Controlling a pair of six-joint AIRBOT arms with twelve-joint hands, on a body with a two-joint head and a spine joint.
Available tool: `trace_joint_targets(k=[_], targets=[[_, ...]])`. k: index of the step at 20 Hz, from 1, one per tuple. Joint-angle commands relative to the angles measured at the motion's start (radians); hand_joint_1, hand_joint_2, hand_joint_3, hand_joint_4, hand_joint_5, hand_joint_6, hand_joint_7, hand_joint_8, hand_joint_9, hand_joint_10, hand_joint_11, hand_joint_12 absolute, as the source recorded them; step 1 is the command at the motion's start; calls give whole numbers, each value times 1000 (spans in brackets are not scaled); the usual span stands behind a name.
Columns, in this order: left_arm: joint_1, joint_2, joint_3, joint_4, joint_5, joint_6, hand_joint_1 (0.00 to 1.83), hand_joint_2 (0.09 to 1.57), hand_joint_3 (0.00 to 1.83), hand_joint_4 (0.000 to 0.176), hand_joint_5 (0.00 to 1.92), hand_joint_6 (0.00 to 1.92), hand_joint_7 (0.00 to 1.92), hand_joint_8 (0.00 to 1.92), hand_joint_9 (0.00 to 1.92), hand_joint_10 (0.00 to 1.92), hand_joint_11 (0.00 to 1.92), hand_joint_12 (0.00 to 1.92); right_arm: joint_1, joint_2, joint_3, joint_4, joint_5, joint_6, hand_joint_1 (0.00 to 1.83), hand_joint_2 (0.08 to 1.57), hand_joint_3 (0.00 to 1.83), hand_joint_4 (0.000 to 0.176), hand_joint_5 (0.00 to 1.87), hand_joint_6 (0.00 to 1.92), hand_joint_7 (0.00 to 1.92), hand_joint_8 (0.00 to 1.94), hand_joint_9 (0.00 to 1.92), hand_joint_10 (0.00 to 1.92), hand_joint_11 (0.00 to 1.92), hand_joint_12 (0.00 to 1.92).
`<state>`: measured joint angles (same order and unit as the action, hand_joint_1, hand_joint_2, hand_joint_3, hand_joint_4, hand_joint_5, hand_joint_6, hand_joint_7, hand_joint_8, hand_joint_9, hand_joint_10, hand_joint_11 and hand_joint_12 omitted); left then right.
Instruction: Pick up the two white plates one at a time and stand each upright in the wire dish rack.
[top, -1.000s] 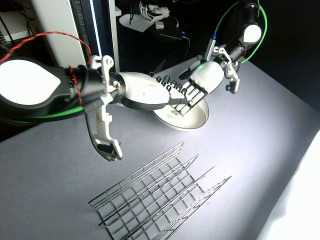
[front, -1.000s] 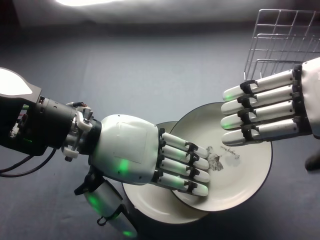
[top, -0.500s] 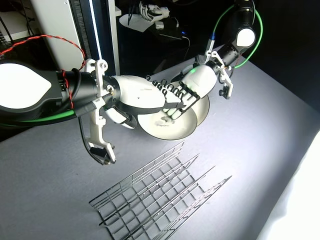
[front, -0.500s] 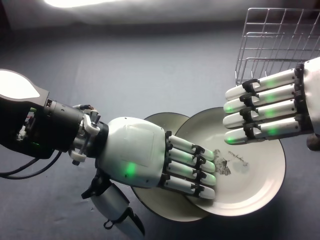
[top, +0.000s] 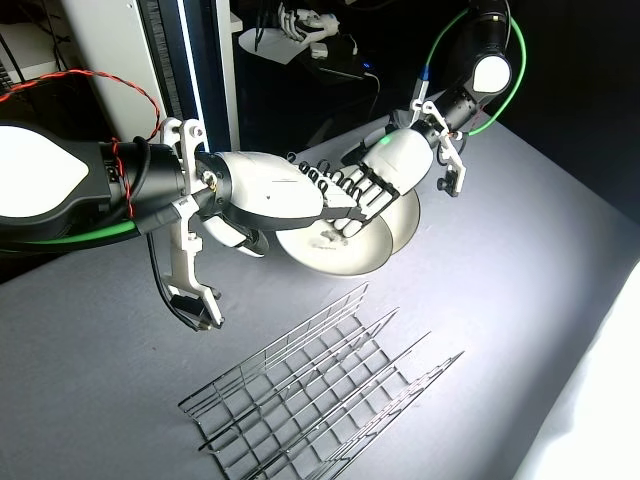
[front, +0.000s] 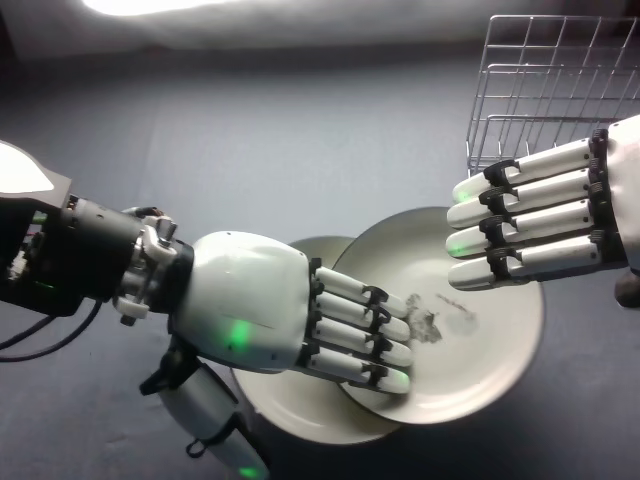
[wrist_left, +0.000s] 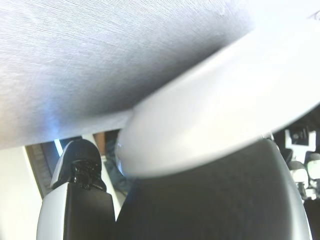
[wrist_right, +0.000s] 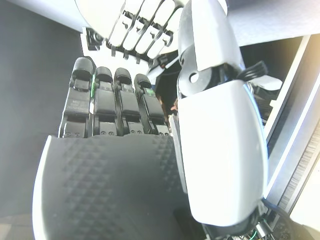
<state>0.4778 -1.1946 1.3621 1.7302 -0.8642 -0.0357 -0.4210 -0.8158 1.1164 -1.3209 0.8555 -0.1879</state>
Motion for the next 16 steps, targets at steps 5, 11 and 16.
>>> trace_joint_targets(k=[5, 11, 16], targets=[[5, 13, 5, -42, 4, -6, 0, 1134, 0, 0, 0, 0, 0, 0, 0, 0, 0, 0, 10, 4, 1, 71, 54, 1, 1242, 1020, 2, 0, 0, 0, 0, 0, 0, 0, 0, 158], [4, 13, 3, -68, 1, -6, 0, 1146, 3, 0, 0, 0, 0, 0, 0, 0, 0, 0, 8, 4, -1, 71, 56, 1, 1254, 1029, 2, 0, 0, 0, 0, 0, 0, 0, 0, 134], [-2, 5, 5, -87, 1, -12, 0, 1138, 0, 0, 0, 0, 0, 0, 0, 0, 0, 0, -16, -4, -9, 68, 30, 3, 1264, 1040, 3, 0, 0, 0, 0, 0, 0, 0, 0, 111]])
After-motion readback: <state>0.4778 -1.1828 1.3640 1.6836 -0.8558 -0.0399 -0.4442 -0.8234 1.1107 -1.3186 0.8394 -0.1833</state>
